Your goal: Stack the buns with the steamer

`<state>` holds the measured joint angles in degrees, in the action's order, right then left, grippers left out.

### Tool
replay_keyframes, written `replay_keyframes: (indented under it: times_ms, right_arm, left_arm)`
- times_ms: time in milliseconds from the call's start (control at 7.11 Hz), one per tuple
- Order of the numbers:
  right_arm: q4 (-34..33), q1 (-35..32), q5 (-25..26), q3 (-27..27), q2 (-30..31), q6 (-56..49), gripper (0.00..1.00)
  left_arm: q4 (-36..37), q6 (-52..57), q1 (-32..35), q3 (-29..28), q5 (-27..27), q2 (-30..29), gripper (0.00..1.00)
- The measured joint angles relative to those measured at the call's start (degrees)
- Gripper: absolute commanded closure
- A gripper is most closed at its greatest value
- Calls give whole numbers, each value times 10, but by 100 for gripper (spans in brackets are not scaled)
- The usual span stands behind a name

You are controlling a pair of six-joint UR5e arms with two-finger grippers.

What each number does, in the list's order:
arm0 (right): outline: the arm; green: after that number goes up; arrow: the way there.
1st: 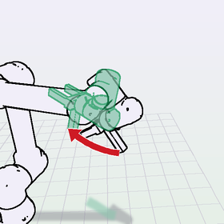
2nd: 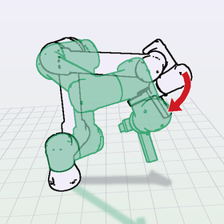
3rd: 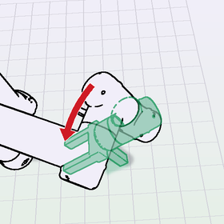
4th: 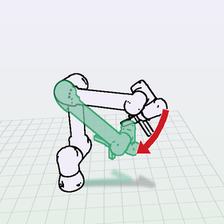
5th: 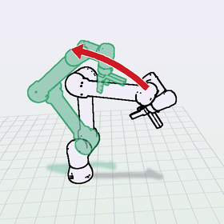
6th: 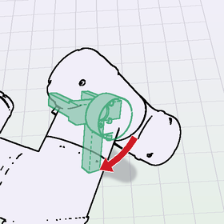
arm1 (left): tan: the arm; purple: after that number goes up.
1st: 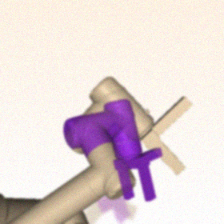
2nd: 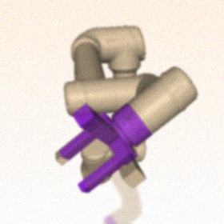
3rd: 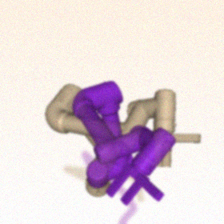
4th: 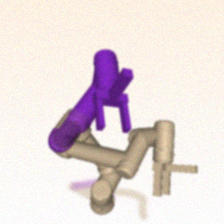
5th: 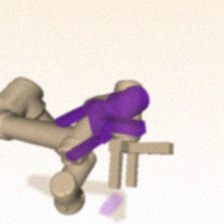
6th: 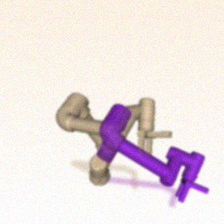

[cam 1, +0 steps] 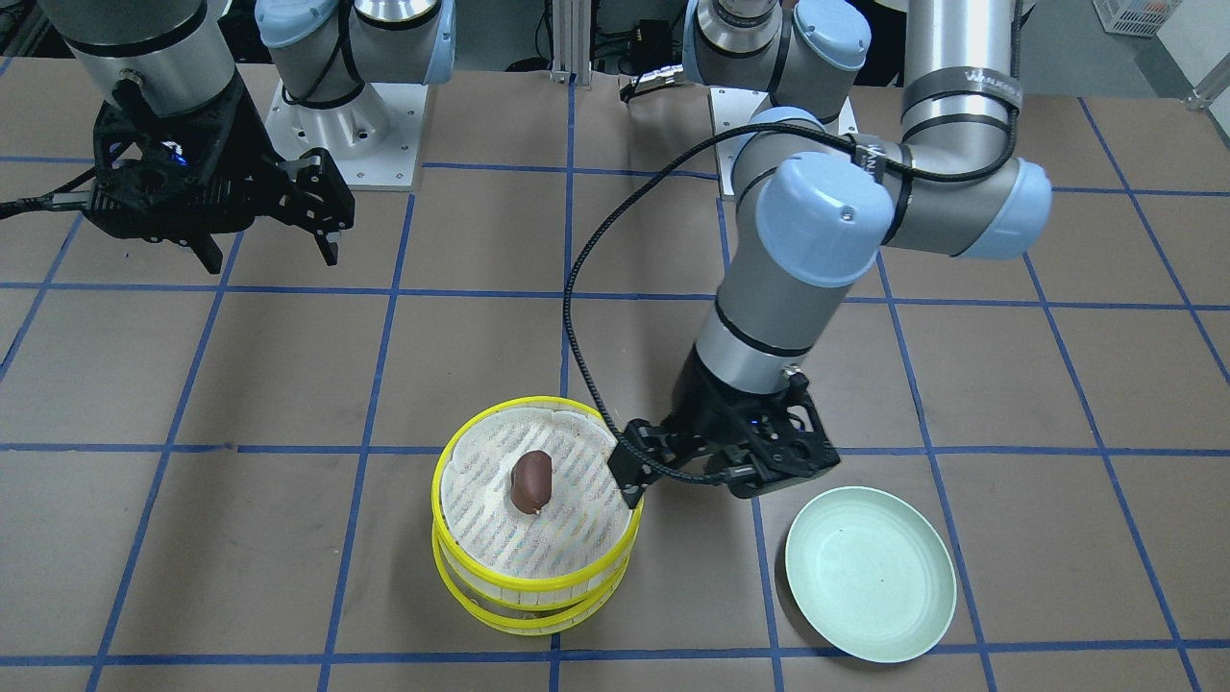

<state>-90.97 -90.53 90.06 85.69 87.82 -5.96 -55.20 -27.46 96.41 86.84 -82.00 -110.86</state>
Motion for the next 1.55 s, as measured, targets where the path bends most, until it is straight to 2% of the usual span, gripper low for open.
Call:
replay_keyframes:
  times_ms: [281, 563, 985, 1548]
  right_arm:
    - [0, 0, 0, 0, 0, 1, 0]
    - [0, 1, 0, 0, 0, 2, 0]
    - [0, 1, 0, 0, 1, 6, 0]
    - [-1, 4, 1, 0, 0, 7, 0]
  left_arm:
    - [-66, 136, -56, 0, -62, 41, 0]
    - [-153, 219, -90, 0, -104, 90, 0]
    - [-269, 245, -104, 2, -112, 163, 0]
    - [-288, 274, -116, 8, -107, 195, 0]
